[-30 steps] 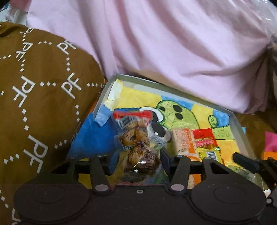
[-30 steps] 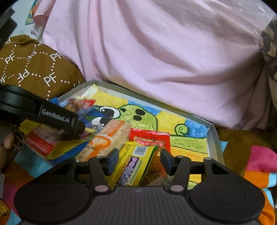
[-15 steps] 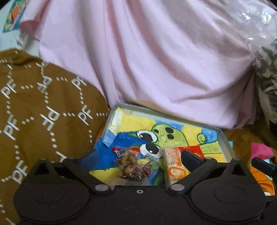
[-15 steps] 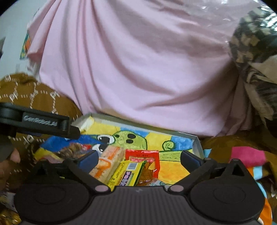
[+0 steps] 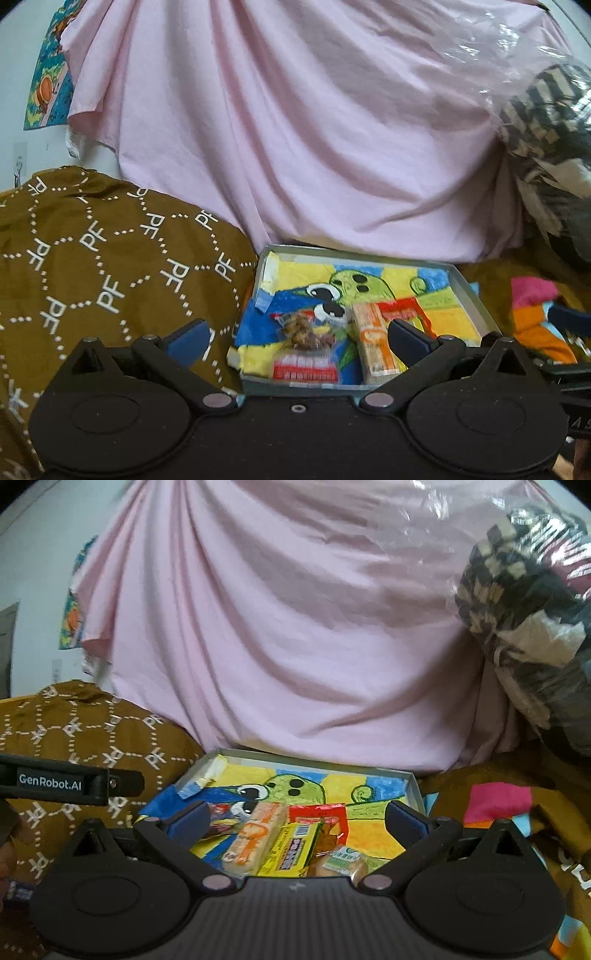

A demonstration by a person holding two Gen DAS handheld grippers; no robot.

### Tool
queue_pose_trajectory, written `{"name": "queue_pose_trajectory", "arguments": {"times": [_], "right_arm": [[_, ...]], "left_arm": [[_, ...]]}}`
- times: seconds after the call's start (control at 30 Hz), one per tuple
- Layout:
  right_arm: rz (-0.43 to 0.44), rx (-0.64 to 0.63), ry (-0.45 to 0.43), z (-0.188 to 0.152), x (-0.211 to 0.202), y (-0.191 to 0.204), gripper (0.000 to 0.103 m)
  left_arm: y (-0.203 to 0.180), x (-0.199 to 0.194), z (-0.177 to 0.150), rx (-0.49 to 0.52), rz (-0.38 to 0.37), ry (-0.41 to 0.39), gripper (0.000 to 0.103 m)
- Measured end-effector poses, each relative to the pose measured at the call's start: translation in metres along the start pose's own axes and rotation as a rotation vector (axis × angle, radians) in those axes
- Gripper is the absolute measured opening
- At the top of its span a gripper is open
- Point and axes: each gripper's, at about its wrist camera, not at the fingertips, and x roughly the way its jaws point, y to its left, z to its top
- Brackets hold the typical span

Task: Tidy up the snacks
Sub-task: 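Pull both tools back up from the tray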

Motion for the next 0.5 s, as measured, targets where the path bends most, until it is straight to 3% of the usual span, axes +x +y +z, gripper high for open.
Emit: {"name": "queue_pose_trajectory", "arguments": {"times": [0.37,0.5], "right_arm": [[0.011,-0.004,-0.016,-0.006,-0.062,0.015,0.103],[0.018,0.0,-0.014,-0.013,-0.078,0.021,0.103]], "left_arm": [[0.009,-0.068,-0.021,0.033,0.027,-0.005,0.102],[0.011,-0.085,-0.039,0.019,0.073,0.03,0.102]]}}
